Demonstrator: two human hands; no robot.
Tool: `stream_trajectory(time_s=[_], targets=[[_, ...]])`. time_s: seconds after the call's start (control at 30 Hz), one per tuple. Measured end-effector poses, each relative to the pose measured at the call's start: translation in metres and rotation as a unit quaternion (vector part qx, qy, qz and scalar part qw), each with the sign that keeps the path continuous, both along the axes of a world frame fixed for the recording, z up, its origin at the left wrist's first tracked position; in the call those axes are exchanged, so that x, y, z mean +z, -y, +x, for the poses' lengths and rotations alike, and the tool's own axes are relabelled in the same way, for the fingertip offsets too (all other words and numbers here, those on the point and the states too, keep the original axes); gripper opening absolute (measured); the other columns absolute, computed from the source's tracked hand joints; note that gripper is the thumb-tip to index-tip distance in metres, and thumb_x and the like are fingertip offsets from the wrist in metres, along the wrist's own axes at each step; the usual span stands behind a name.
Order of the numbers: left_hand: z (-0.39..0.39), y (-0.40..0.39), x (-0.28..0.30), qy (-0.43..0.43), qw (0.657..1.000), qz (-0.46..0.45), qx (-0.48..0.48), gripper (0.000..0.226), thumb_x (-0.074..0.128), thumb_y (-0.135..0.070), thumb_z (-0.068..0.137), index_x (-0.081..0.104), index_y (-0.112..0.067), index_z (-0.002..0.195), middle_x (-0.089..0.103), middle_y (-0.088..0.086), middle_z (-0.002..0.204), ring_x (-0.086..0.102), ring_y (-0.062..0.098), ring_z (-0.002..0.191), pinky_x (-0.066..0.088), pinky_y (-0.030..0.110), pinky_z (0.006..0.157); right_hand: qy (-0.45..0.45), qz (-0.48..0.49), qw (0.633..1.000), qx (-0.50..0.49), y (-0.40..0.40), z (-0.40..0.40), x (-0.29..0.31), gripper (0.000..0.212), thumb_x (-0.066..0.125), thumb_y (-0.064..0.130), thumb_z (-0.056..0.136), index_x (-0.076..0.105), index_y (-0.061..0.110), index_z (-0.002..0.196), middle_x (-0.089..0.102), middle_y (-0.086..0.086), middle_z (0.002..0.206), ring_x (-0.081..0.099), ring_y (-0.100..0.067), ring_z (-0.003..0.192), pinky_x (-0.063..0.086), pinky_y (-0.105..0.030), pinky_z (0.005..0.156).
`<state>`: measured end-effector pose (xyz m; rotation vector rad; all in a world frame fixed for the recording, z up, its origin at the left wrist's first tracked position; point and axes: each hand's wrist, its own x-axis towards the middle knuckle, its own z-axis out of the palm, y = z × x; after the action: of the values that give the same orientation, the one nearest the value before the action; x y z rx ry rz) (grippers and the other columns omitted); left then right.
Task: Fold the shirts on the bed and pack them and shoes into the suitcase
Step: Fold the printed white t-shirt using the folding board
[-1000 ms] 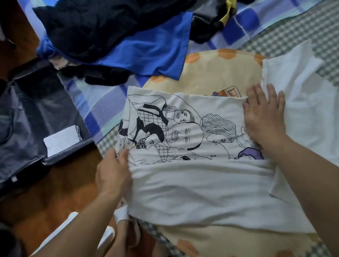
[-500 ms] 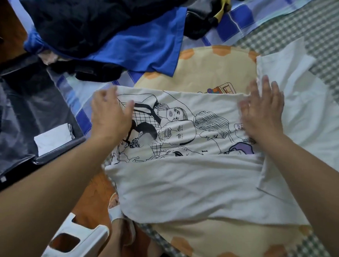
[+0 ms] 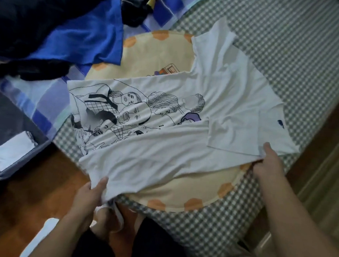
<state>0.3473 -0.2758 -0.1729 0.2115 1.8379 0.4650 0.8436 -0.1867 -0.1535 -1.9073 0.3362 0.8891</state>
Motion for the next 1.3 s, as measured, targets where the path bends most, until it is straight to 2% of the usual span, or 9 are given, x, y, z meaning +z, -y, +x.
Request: stream_trajectory(time_s=[0.2, 0.47, 0.67, 0.73, 0.83, 0.9, 1.03, 1.13, 1.3], targets=[[-0.012, 0.007, 0.052, 0.096, 0.987, 0.003, 0.130, 0.028, 0.060, -0.012, 0.100, 0.061, -0.016, 0.128, 0.072, 0.007, 0.120, 0.067, 0.026, 0.107, 0.063, 0.034, 0.072, -0.129, 0.068, 0.989, -0.017, -0.005, 0.018, 0.039, 0.029, 0.066, 0.014, 0.096, 0.064, 0.017, 0.125, 0.068, -0.011, 0.119, 0.065, -0.032, 0.108, 0.053, -0.053, 0.093], [-0.037, 0.029, 0.064, 0.068, 0.984, -0.105, 0.127, 0.044, 0.059, 0.016, 0.087, 0.051, 0.010, 0.130, 0.063, 0.033, 0.123, 0.069, 0.041, 0.092, 0.062, 0.044, 0.058, -0.109, -0.019, 0.986, -0.128, 0.101, 0.016, 0.034, 0.044, 0.063, 0.013, 0.098, 0.054, 0.016, 0.141, 0.060, -0.012, 0.138, 0.064, -0.025, 0.095, 0.059, -0.041, 0.060], [-0.029, 0.039, 0.059, -0.037, 0.970, -0.233, -0.054, 0.033, 0.073, 0.008, 0.081, 0.062, 0.015, 0.111, 0.066, 0.023, 0.079, 0.061, 0.033, 0.069, 0.057, 0.033, 0.050, -0.064, -0.086, 0.992, -0.070, 0.093, -0.006, 0.037, 0.041, 0.078, 0.023, 0.086, 0.055, 0.016, 0.120, 0.062, -0.004, 0.108, 0.066, -0.024, 0.097, 0.061, -0.042, 0.080], [-0.015, 0.030, 0.070, -0.181, 0.935, -0.247, -0.179, 0.038, 0.071, -0.002, 0.088, 0.057, 0.009, 0.122, 0.064, 0.027, 0.104, 0.062, 0.040, 0.095, 0.055, 0.041, 0.079, -0.011, -0.178, 0.983, -0.045, 0.088, -0.011, 0.037, 0.048, 0.074, 0.016, 0.083, 0.055, 0.011, 0.127, 0.061, -0.007, 0.117, 0.063, -0.028, 0.108, 0.056, -0.047, 0.095], [0.014, -0.005, 0.092, -0.297, 0.869, -0.141, -0.370, 0.043, 0.054, -0.019, 0.095, 0.047, -0.005, 0.135, 0.044, 0.025, 0.135, 0.048, 0.043, 0.123, 0.040, 0.049, 0.102, 0.217, -0.359, 0.906, 0.064, 0.063, -0.014, 0.051, 0.059, 0.062, 0.014, 0.081, 0.051, 0.011, 0.139, 0.049, -0.016, 0.142, 0.050, -0.039, 0.129, 0.045, -0.050, 0.106], [0.035, -0.046, 0.092, -0.294, 0.841, -0.008, -0.453, 0.038, 0.057, -0.019, 0.095, 0.054, -0.009, 0.132, 0.050, 0.020, 0.130, 0.049, 0.039, 0.120, 0.042, 0.049, 0.100, 0.339, -0.268, 0.868, 0.245, 0.023, -0.019, 0.057, 0.051, 0.057, 0.010, 0.090, 0.049, 0.011, 0.141, 0.045, -0.017, 0.145, 0.042, -0.038, 0.135, 0.038, -0.046, 0.111], [0.104, -0.155, 0.080, -0.260, 0.781, 0.209, -0.528, 0.035, 0.059, -0.019, 0.098, 0.061, -0.014, 0.132, 0.060, 0.008, 0.126, 0.055, 0.026, 0.118, 0.047, 0.045, 0.102, 0.330, -0.140, 0.764, 0.537, -0.100, -0.017, 0.039, 0.051, 0.049, 0.012, 0.099, 0.041, 0.015, 0.149, 0.039, -0.008, 0.154, 0.035, -0.029, 0.141, 0.032, -0.040, 0.115], [0.171, -0.228, 0.061, -0.210, 0.804, 0.267, -0.489, 0.033, 0.058, -0.022, 0.100, 0.060, -0.014, 0.132, 0.065, 0.002, 0.121, 0.060, 0.022, 0.110, 0.048, 0.036, 0.093, 0.317, -0.120, 0.734, 0.588, -0.189, 0.002, 0.013, 0.052, 0.052, 0.019, 0.099, 0.040, 0.017, 0.150, 0.044, -0.006, 0.153, 0.042, -0.029, 0.139, 0.036, -0.038, 0.113], [0.270, -0.314, 0.009, -0.177, 0.856, 0.246, -0.419, 0.043, 0.067, -0.029, 0.091, 0.052, -0.006, 0.125, 0.066, 0.013, 0.118, 0.059, 0.033, 0.115, 0.047, 0.034, 0.087, 0.244, -0.039, 0.776, 0.580, -0.271, 0.018, -0.023, 0.063, 0.069, 0.023, 0.094, 0.043, 0.013, 0.149, 0.054, 0.001, 0.131, 0.056, -0.018, 0.114, 0.048, -0.030, 0.095]])
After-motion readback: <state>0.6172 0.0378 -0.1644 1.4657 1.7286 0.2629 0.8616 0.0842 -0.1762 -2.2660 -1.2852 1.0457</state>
